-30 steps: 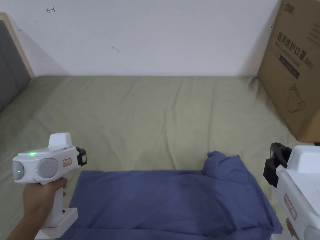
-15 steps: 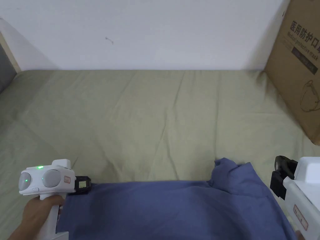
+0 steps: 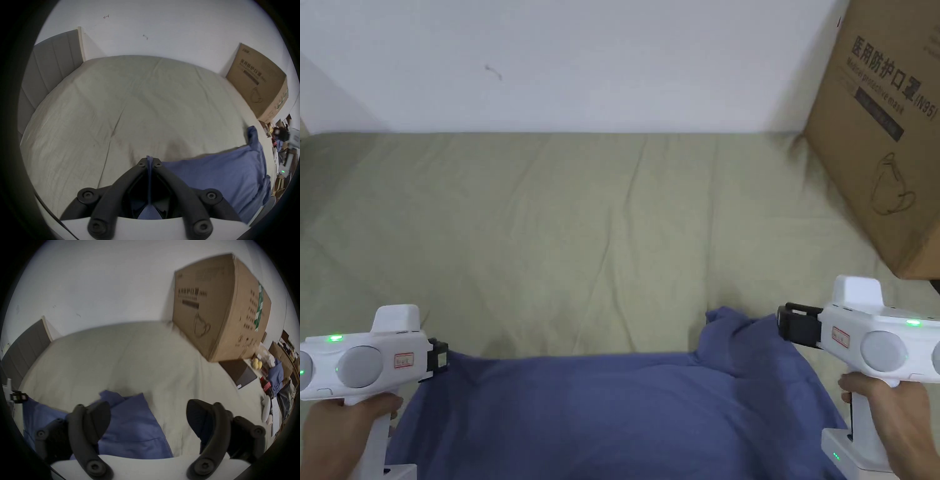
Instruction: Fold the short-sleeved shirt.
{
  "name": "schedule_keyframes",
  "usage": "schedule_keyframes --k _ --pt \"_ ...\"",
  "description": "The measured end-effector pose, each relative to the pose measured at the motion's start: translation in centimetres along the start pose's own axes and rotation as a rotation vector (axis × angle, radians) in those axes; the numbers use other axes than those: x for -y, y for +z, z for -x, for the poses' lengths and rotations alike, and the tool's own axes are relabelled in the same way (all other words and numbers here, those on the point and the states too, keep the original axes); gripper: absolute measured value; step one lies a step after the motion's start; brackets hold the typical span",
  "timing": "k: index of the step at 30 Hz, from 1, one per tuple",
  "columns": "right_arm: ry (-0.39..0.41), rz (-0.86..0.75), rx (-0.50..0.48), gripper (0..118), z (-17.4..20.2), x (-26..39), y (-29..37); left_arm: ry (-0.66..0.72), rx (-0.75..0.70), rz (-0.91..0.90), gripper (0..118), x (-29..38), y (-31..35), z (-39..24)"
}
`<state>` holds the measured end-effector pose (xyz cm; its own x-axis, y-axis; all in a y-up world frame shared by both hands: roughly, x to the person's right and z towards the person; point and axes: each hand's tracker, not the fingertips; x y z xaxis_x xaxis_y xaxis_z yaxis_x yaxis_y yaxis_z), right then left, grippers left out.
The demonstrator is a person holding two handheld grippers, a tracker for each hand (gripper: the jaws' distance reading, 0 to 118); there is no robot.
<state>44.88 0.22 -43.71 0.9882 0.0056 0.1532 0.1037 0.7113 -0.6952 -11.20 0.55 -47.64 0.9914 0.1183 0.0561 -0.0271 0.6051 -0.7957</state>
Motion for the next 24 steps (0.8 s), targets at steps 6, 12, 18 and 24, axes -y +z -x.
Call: schedule_keyframes --k 6,12,18,24 --pt "0.066 0.192 0.019 92 0.6 2.2 -5.5 0.005 0.008 -0.029 0 -0.5 1.2 1.0" --pt "0.053 0.235 -0.027 46 2.1 3.6 -5.8 0.018 0.005 -0.024 0 0.0 0.6 2.4" --pt "0.113 0.139 -0.042 1 2.9 2.6 -0.8 0.043 -0.006 -0.043 0 1.3 2.3 1.1" --pt "0.089 -0.049 -0.129 1 0.9 2.4 9.5 0.071 -0.015 -0.083 0 2.9 6.2 1.1"
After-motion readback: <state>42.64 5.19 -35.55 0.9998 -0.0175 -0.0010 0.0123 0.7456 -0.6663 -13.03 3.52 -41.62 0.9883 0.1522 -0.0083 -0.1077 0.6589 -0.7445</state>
